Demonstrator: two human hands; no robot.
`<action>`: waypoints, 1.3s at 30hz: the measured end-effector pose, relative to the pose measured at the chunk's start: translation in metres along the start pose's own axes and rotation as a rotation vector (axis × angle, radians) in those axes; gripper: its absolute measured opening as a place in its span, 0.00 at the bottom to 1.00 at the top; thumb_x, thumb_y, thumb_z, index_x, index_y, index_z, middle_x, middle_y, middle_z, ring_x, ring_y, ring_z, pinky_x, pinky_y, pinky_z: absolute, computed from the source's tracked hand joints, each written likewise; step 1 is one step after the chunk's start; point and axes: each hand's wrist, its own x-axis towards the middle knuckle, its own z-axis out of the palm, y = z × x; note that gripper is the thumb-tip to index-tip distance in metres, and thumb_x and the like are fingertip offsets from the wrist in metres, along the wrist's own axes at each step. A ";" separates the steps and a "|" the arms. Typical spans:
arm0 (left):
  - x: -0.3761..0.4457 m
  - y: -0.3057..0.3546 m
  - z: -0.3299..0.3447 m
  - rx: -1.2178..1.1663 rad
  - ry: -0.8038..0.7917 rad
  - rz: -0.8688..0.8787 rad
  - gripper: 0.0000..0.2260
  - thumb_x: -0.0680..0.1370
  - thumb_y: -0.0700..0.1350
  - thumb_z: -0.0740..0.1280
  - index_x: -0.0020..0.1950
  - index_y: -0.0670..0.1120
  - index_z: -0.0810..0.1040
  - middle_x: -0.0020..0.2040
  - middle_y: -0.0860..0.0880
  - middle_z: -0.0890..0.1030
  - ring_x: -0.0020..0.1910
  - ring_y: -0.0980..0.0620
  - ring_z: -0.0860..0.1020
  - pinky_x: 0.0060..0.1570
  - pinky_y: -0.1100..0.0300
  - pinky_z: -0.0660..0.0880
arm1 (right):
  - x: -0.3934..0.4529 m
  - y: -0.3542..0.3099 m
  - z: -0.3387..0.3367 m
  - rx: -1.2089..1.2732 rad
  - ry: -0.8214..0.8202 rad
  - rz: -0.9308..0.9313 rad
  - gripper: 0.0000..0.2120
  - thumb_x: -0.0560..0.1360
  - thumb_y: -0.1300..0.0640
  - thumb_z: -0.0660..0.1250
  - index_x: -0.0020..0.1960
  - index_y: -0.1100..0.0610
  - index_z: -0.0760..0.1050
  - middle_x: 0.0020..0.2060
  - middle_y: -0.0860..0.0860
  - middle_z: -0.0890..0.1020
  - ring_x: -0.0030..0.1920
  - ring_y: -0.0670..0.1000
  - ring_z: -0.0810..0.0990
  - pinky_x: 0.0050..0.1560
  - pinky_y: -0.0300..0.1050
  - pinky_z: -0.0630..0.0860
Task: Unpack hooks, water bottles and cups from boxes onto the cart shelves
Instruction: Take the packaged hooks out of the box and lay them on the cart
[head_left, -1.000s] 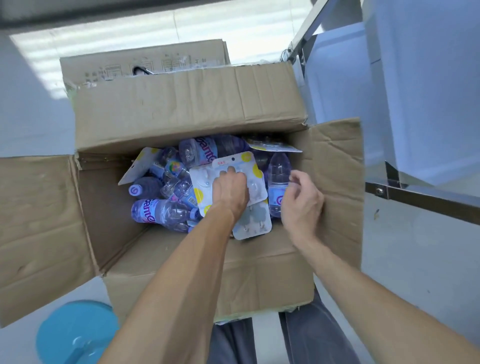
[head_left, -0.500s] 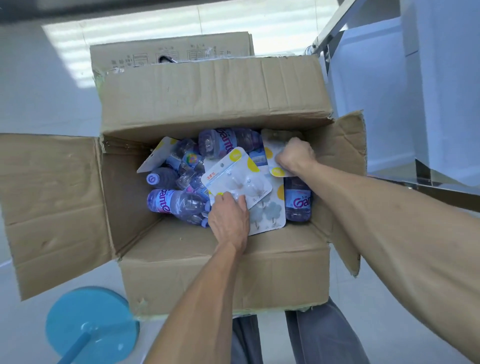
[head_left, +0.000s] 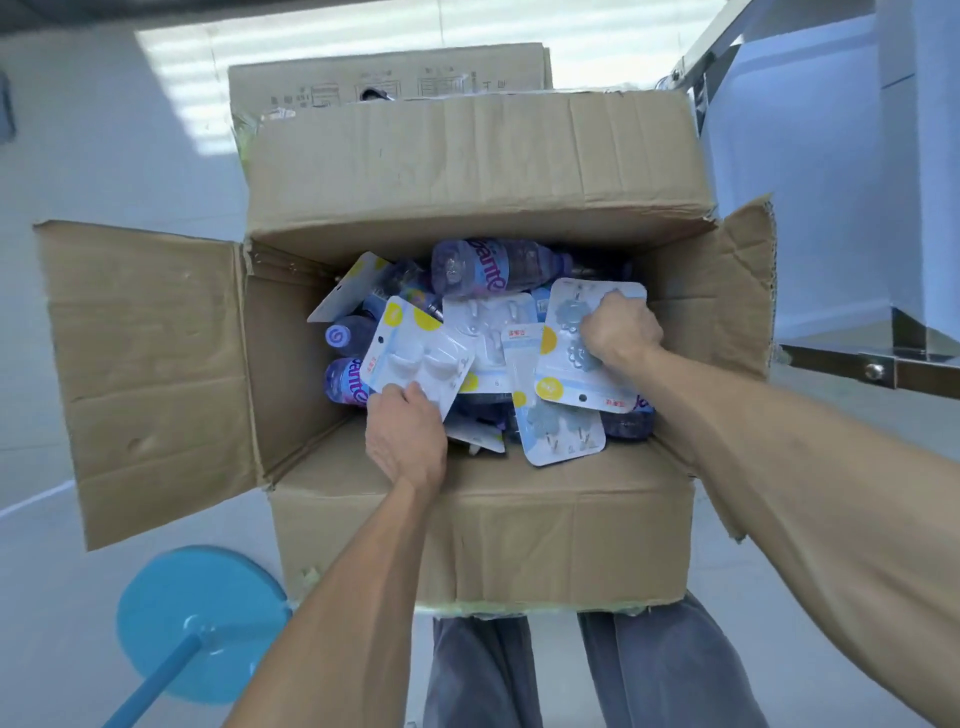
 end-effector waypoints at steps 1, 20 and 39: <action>0.002 0.000 0.000 -0.013 -0.015 -0.013 0.16 0.82 0.47 0.57 0.47 0.37 0.77 0.50 0.38 0.77 0.48 0.37 0.76 0.43 0.51 0.66 | -0.003 -0.002 0.004 -0.028 0.004 -0.013 0.17 0.79 0.56 0.59 0.66 0.61 0.72 0.63 0.61 0.76 0.63 0.62 0.76 0.58 0.51 0.73; 0.032 0.042 -0.009 -0.213 -0.240 -0.098 0.18 0.70 0.52 0.72 0.51 0.40 0.79 0.44 0.42 0.80 0.46 0.41 0.78 0.43 0.56 0.70 | -0.053 0.011 0.042 0.132 0.097 -0.038 0.12 0.77 0.54 0.58 0.51 0.62 0.75 0.52 0.61 0.80 0.51 0.63 0.78 0.42 0.48 0.65; -0.097 0.073 -0.125 -0.078 -0.213 -0.170 0.14 0.76 0.45 0.67 0.57 0.38 0.79 0.58 0.37 0.80 0.57 0.38 0.79 0.52 0.53 0.75 | -0.179 0.023 -0.064 0.253 0.099 -0.149 0.09 0.78 0.57 0.56 0.47 0.61 0.72 0.50 0.64 0.80 0.50 0.63 0.78 0.41 0.48 0.65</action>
